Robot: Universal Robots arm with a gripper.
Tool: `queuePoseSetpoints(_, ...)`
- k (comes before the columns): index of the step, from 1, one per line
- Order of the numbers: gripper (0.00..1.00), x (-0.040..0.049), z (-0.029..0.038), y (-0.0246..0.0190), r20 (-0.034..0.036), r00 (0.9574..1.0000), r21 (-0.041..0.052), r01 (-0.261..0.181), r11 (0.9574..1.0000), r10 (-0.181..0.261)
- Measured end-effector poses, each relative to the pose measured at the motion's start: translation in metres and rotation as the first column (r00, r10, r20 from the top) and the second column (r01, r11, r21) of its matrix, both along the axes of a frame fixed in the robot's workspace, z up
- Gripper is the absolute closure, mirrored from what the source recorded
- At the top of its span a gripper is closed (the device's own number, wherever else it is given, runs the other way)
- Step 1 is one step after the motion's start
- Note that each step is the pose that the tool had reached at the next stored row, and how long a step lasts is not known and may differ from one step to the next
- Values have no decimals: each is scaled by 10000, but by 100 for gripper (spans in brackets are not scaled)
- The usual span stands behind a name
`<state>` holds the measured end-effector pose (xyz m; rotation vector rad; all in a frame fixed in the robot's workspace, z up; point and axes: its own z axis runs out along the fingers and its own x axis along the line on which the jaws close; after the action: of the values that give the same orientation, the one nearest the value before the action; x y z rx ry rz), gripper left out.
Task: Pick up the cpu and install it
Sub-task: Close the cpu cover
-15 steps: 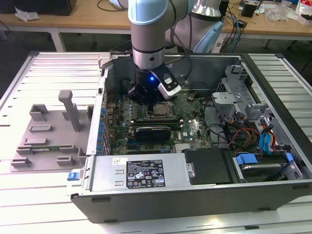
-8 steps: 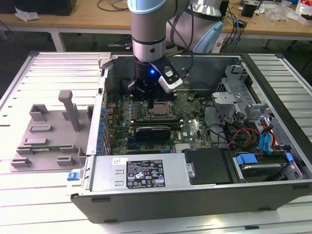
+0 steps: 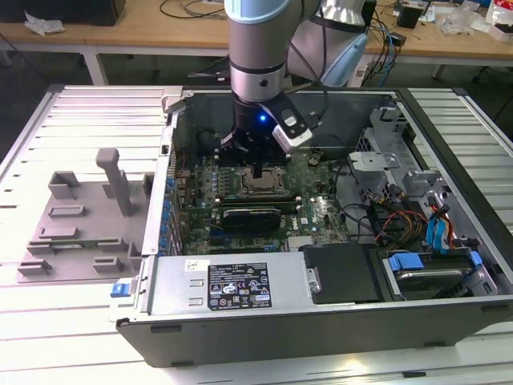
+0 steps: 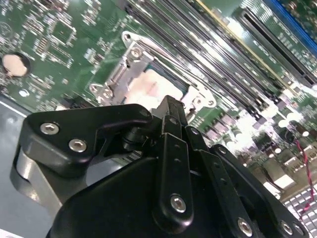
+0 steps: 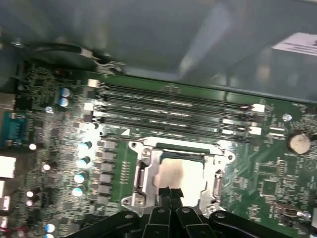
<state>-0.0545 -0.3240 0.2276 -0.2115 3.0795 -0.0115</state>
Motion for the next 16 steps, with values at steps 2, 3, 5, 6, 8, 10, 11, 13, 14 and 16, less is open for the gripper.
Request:
queuePoseSetpoints(2, 89, 41, 0, 0, -1, 10000, -1, -1, 10000, 1)
queuePoseSetpoints(3, 89, 58, 0, 1, -1, 10000, -1, 0, 10000, 0)
queuePoseSetpoints(5, 89, 78, 0, 2, 0, 10000, -1, 0, 10000, 0)
queuePoseSetpoints(6, 89, 94, 0, 3, 0, 10000, -2, 0, 10000, 0)
queuePoseSetpoints(8, 89, 107, 0, 4, -1, 10000, -3, 1, 10000, -1)
queuePoseSetpoints(10, 89, 125, 0, 4, 0, 10000, -3, 0, 10000, 0)
queuePoseSetpoints(11, 89, 126, 0, 4, -1, 10000, -3, 1, 10000, -1)
queuePoseSetpoints(13, 89, 127, 17, 5, -1, 10000, -3, 1, 10000, -1)
queuePoseSetpoints(14, 89, 127, 33, 4, 0, 10000, -3, 0, 10000, 0)
queuePoseSetpoints(16, 89, 127, 70, 4, 0, 10000, -3, 1, 10000, -1)
